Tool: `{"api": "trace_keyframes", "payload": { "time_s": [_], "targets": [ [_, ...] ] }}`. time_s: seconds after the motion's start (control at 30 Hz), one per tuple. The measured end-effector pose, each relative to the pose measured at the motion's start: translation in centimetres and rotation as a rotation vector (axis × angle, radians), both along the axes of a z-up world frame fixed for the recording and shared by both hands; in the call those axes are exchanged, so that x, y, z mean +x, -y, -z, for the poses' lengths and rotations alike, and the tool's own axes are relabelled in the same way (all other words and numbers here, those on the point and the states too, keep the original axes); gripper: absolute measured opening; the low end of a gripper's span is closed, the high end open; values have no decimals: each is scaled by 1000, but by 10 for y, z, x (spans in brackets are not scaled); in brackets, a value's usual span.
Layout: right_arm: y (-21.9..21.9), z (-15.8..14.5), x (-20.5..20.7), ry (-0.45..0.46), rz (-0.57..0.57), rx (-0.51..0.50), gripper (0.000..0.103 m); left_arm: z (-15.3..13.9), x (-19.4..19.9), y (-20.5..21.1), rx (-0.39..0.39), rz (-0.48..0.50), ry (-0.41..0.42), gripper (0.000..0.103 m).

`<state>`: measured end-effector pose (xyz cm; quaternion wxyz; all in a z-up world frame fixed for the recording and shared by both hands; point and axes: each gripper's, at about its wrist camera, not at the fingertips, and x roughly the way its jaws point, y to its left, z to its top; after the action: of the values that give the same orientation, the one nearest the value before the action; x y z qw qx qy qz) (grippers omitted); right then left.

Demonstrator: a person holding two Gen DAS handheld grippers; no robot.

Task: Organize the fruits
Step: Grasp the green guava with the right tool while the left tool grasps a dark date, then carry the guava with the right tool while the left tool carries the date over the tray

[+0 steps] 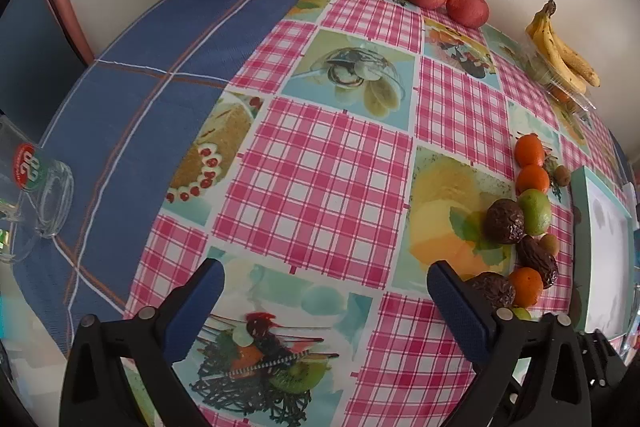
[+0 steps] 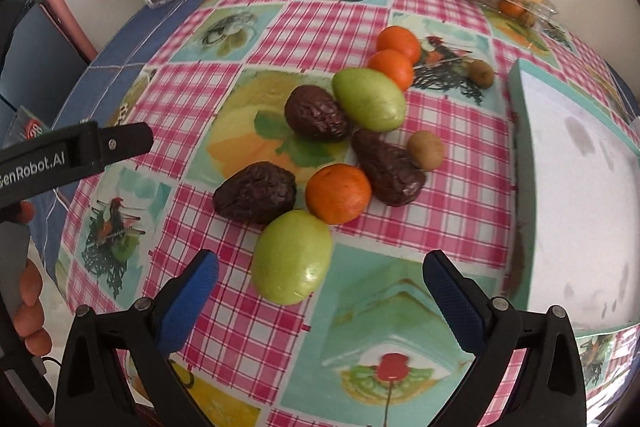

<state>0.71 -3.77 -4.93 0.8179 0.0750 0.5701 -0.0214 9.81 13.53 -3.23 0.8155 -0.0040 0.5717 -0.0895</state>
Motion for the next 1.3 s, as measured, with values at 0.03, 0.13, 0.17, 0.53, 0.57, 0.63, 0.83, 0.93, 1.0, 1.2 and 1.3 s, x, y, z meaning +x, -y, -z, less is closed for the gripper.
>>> {"api": "trace_keyframes", "payload": {
  "time_s": [0.03,0.13,0.17,0.53,0.57,0.63,0.83,0.93,1.0,1.2,1.3],
  "targets": [
    [-1,2,1,-7,-6,8,94,1,1,0,-5,1,-4,102],
    [-4,8,4,-25,-9,20,84,3,3,1,-14,2,-13,102],
    [-4,9,4,-27,-10,18,81,4,3,2,-17,1,-17,102],
    [-10,10,7,-24,-36,25,47,7,1,17,-31,25,-37,102],
    [-12,11,10,-22,-40,32,45,7,0,18,-32,27,-38,102],
    [-11,10,8,-22,-39,33,45,5,-1,23,-38,37,-39,102],
    [-1,7,-1,-34,-26,53,44,2,-5,37,-45,62,-40,100],
    [8,6,-4,-46,-10,58,44,1,-8,43,-58,72,-52,97],
    [12,5,-5,-50,-3,30,44,2,-10,47,-71,77,-66,95],
    [38,-1,-11,-47,59,-6,44,8,-16,62,-114,93,-110,85],
    [50,-11,-14,-18,84,-9,44,10,-19,70,-130,101,-127,78]
  ]
}}
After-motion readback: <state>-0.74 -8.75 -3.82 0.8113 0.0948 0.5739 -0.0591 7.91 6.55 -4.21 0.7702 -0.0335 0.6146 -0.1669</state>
